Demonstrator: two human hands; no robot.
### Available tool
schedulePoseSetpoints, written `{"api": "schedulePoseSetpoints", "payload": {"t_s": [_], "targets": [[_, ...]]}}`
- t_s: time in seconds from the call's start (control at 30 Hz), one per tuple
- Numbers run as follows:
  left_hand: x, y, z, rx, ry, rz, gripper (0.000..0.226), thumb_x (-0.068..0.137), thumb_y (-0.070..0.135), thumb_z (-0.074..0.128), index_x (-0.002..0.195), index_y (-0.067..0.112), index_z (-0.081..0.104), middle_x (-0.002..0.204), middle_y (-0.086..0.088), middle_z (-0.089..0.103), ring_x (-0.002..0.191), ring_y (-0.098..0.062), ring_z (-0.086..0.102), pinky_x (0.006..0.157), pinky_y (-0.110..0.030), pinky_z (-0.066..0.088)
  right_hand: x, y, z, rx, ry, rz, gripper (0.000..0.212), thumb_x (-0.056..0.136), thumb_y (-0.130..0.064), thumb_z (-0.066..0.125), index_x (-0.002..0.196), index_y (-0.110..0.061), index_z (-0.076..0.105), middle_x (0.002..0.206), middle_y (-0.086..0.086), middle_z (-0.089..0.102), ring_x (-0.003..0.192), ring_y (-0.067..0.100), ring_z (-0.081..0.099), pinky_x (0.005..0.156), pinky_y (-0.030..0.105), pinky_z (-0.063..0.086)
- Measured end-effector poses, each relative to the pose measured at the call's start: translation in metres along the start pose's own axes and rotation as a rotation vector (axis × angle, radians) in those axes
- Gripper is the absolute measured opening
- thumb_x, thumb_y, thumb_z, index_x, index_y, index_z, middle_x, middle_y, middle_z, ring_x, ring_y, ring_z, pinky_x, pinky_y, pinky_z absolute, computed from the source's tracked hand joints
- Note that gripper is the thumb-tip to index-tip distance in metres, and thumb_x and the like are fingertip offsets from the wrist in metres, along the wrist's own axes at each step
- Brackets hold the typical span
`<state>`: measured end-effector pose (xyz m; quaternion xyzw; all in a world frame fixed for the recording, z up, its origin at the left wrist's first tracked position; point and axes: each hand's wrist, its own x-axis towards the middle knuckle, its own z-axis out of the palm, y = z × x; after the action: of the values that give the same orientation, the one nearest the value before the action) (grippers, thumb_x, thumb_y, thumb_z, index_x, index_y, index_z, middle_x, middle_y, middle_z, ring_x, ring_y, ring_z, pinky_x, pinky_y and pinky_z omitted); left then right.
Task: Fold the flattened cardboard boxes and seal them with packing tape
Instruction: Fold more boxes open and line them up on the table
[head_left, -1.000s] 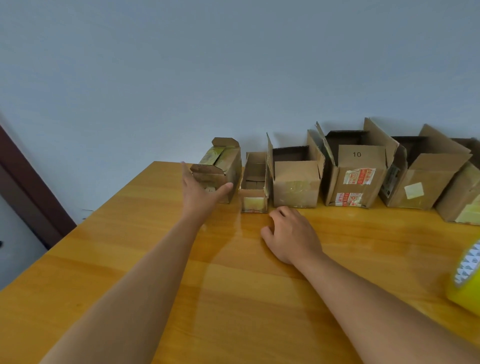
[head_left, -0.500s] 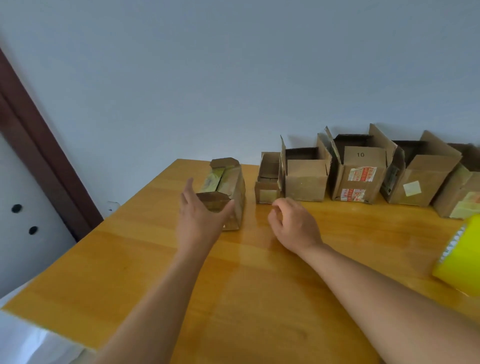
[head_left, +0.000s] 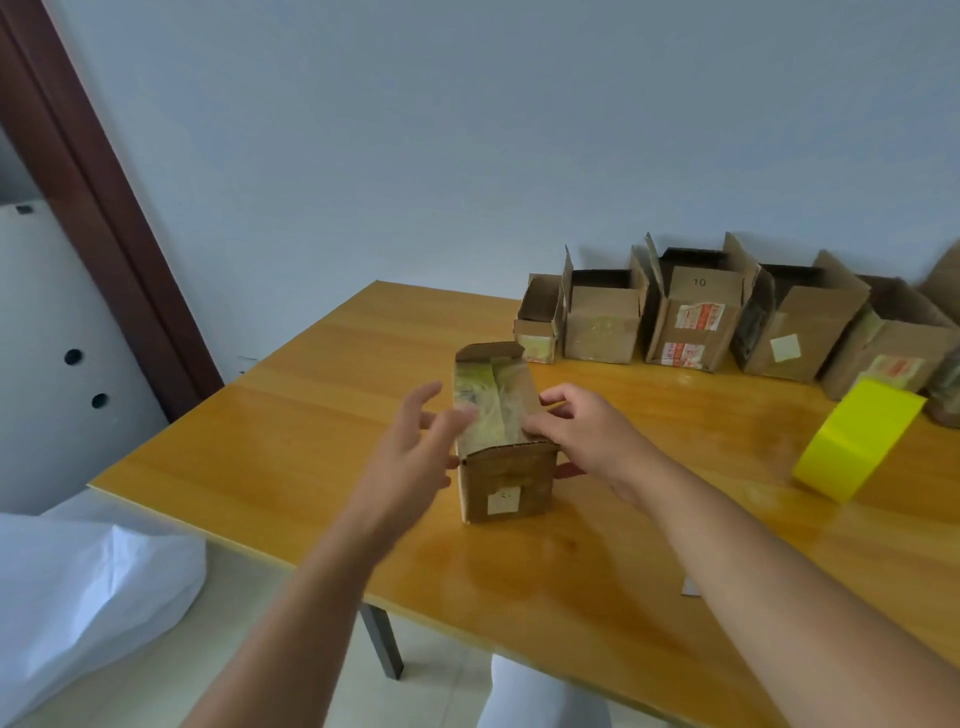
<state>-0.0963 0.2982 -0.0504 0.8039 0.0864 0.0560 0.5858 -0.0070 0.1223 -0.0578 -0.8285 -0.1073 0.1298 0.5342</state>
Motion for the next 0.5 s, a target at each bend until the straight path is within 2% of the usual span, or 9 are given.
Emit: {"api": "schedulePoseSetpoints", "payload": {"t_s": [0.07,0.23,0.3,0.4,0.43,0.5], "targets": [[0.014,0.013,-0.004,0.099,-0.002,-0.076,0.063,0.095,0.053,0.054,0.147,0.025,0.035,0.109,0.0,0.062,0.086,-0.017,0.068,0.073,-0.034,0.06,-0.01,-0.002,-0.008,-0.026,-0.034,0.006,0.026,0.092,-0.035,0.067,0.113,-0.027,0.054,0.105,0.001,0.065,0.093,0.016,0.066,0.074,0.038,0.062],[0.045,0.038,0.011,0.613,-0.102,-0.167,0.087,0.084,0.064,0.065,0.144,0.012,0.03,0.089,-0.009,0.066,0.069,-0.021,0.071,0.056,-0.031,0.06,-0.021,-0.008,-0.009,-0.188,-0.066,-0.011,0.046,0.09,-0.041,0.069,0.127,-0.022,0.05,0.11,-0.002,0.063,0.095,0.013,0.065,0.067,0.028,0.06],[0.051,0.041,0.013,0.713,-0.133,-0.166,0.085,0.082,0.062,0.068,0.137,0.008,0.032,0.085,-0.013,0.066,0.064,-0.021,0.069,0.05,-0.028,0.057,-0.022,-0.01,-0.01,-0.24,-0.066,-0.019,0.05,0.089,-0.043,0.068,0.13,-0.021,0.05,0.113,-0.002,0.062,0.096,0.013,0.063,0.069,0.028,0.06],[0.054,0.042,0.012,0.696,-0.14,-0.152,0.055,0.09,0.05,0.062,0.12,0.01,0.04,0.079,-0.015,0.069,0.059,-0.022,0.068,0.049,-0.027,0.055,-0.021,-0.014,-0.01,-0.311,-0.068,-0.017,0.055,0.09,-0.045,0.066,0.135,-0.017,0.049,0.117,0.0,0.06,0.097,0.014,0.062,0.071,0.031,0.061],[0.054,0.041,0.011,0.629,-0.132,-0.146,0.044,0.094,0.047,0.056,0.113,0.009,0.044,0.078,-0.015,0.07,0.059,-0.022,0.068,0.051,-0.029,0.056,-0.02,-0.015,-0.011,-0.334,-0.068,-0.015,0.055,0.091,-0.046,0.065,0.134,-0.016,0.05,0.115,0.0,0.06,0.095,0.015,0.062,0.071,0.032,0.062],[0.053,0.037,0.005,0.435,-0.125,-0.138,0.037,0.101,0.041,0.044,0.108,0.005,0.05,0.08,-0.015,0.069,0.06,-0.023,0.067,0.059,-0.034,0.06,-0.018,-0.02,-0.011,-0.389,-0.066,-0.007,0.051,0.09,-0.048,0.065,0.126,-0.014,0.054,0.106,0.0,0.061,0.089,0.017,0.064,0.071,0.036,0.062]]}}
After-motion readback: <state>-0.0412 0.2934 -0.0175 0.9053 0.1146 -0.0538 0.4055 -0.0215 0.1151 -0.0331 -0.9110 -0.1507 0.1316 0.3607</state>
